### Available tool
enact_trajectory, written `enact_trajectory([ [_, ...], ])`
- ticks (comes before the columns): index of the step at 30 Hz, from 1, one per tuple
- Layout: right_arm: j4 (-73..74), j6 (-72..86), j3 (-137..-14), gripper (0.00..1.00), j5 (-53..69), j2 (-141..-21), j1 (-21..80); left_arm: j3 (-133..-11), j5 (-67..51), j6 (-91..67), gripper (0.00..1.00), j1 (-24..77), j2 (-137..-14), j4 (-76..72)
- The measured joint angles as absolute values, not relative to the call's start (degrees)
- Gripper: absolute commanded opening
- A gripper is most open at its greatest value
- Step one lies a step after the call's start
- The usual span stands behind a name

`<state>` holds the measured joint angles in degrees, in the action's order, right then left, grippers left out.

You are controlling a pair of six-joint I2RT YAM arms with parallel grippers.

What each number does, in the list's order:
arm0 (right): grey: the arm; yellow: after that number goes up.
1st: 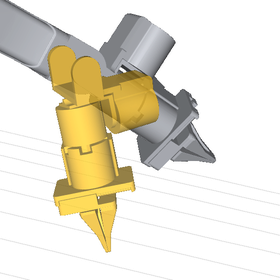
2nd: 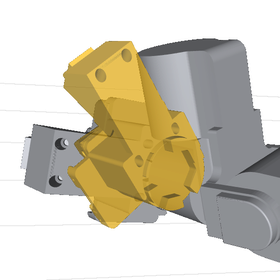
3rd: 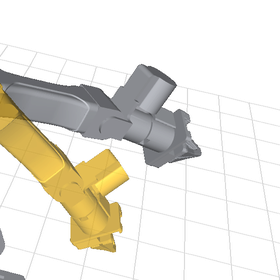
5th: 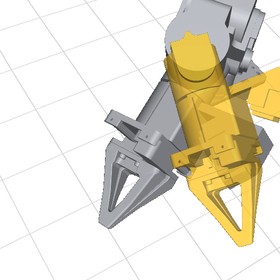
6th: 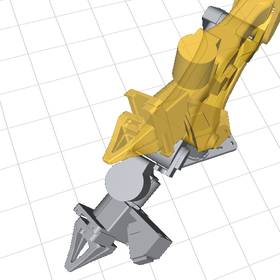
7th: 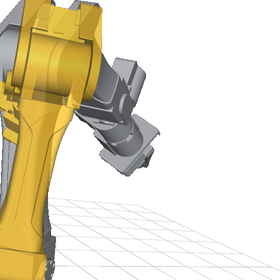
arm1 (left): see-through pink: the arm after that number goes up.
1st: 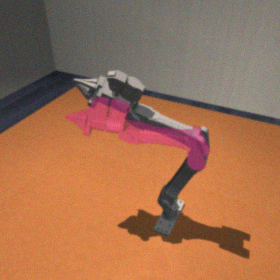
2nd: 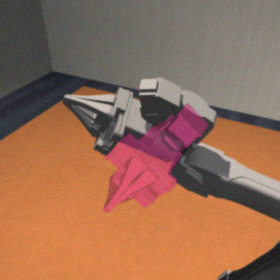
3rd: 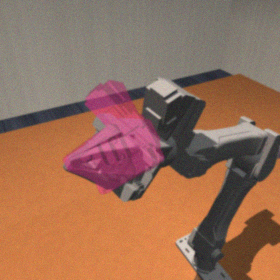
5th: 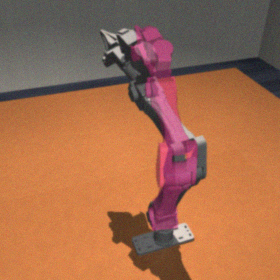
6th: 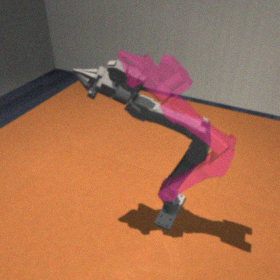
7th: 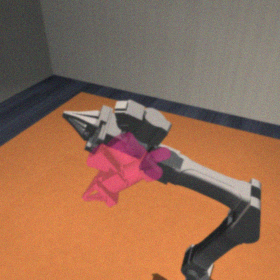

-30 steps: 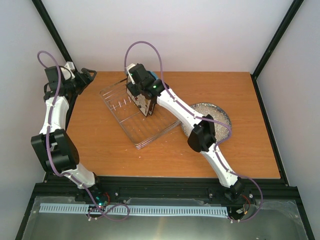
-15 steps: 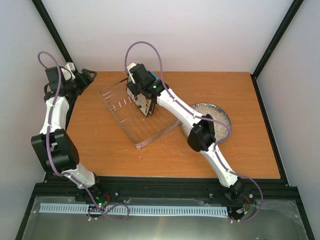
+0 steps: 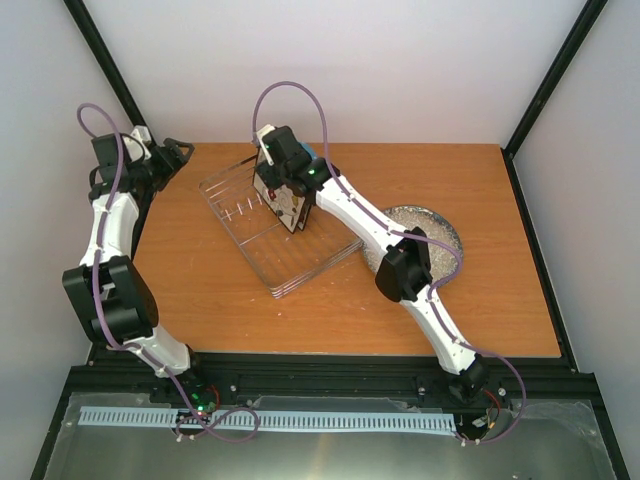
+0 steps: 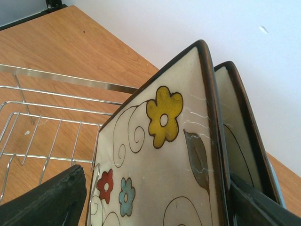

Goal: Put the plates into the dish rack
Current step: Insert the plate into the dish rack.

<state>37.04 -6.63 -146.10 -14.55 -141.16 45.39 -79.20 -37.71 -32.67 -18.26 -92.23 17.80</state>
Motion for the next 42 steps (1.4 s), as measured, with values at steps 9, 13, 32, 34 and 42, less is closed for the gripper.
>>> enact_trajectory([
  [9,37.08,-6.66,-146.10,0.79,-14.94,-141.56,44.75,-79.20,-37.74,-32.67,0.93,-18.26,-93.38,17.76],
  [13,37.01,-6.70,-146.10,0.79,-15.62,-141.71,44.62,-79.20,-37.78,-32.67,0.93,-18.26,-93.69,17.69],
  [32,36.95,-8.95,-146.10,0.80,-19.49,-141.73,45.04,-79.22,-38.39,-33.15,0.93,-18.26,-95.31,16.25],
  [34,36.99,-9.50,-146.10,0.80,-20.29,-141.73,45.10,-79.22,-38.63,-33.34,0.93,-18.26,-95.42,16.21],
  [42,36.60,-11.53,-145.93,0.80,-23.55,-141.10,45.47,-79.22,-39.27,-33.85,0.93,-18.26,-95.59,15.49],
])
